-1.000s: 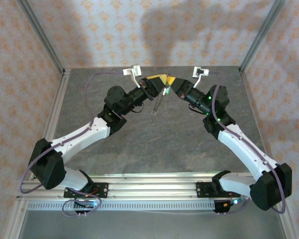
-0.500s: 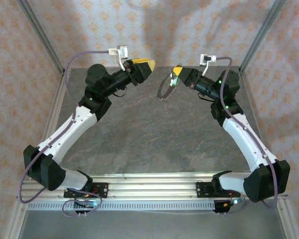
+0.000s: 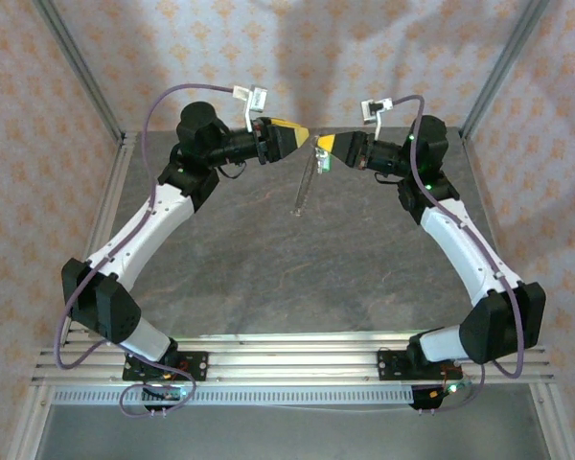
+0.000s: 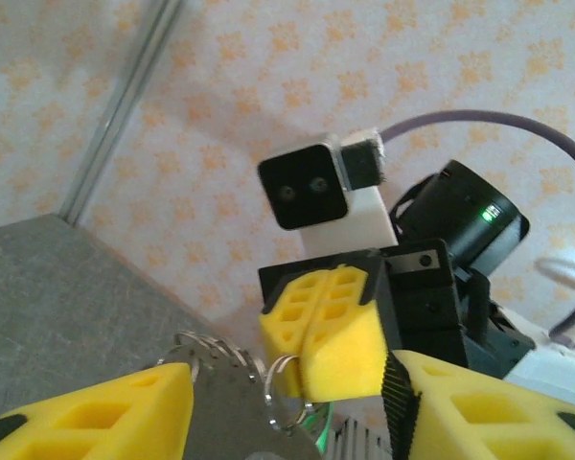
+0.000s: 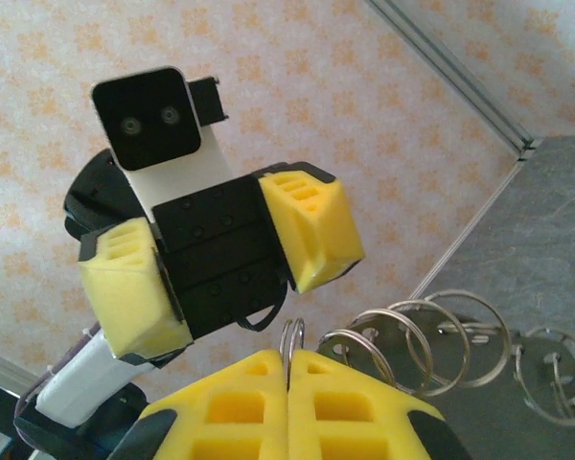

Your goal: Put the keys on the keyring

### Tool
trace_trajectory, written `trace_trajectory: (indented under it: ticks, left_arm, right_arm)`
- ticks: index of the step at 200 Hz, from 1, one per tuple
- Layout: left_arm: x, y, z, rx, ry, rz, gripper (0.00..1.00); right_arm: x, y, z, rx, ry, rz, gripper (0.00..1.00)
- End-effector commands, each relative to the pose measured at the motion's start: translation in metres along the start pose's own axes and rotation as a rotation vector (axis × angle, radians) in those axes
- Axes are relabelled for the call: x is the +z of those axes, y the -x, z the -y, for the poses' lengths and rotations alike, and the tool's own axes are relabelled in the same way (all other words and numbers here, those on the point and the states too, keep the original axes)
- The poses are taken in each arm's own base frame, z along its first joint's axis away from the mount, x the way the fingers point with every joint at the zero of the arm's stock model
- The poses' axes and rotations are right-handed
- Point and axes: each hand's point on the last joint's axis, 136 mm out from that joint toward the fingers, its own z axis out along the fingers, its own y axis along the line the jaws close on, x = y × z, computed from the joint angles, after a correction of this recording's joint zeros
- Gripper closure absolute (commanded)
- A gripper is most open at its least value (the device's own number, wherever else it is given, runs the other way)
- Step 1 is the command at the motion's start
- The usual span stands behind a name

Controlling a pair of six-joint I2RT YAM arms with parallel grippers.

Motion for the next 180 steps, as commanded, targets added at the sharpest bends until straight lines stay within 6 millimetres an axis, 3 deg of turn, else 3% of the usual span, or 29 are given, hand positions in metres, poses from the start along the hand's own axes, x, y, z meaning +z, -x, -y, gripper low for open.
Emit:
trace_trajectory:
  ticks: [1, 77, 180]
  left_arm:
    - [-0.001, 0.004, 0.014, 0.040, -0.057, -0.030, 0.47]
    - [0.008, -0.003, 0.002, 0.004, -0.062, -0.051, 0.52]
    - [0.018, -0.013, 0.016, 0.012, -0.117, -0.082, 0.66]
  right_arm:
    - [-0.002, 0.010, -0.027, -0.100, 0.060, -0.003, 1.00]
    - [-0.002, 0.011, -0.024, -0.096, 0.055, 0.005, 1.00]
    - [0.001, 0.012, -0.013, -0.083, 0.034, 0.019, 1.00]
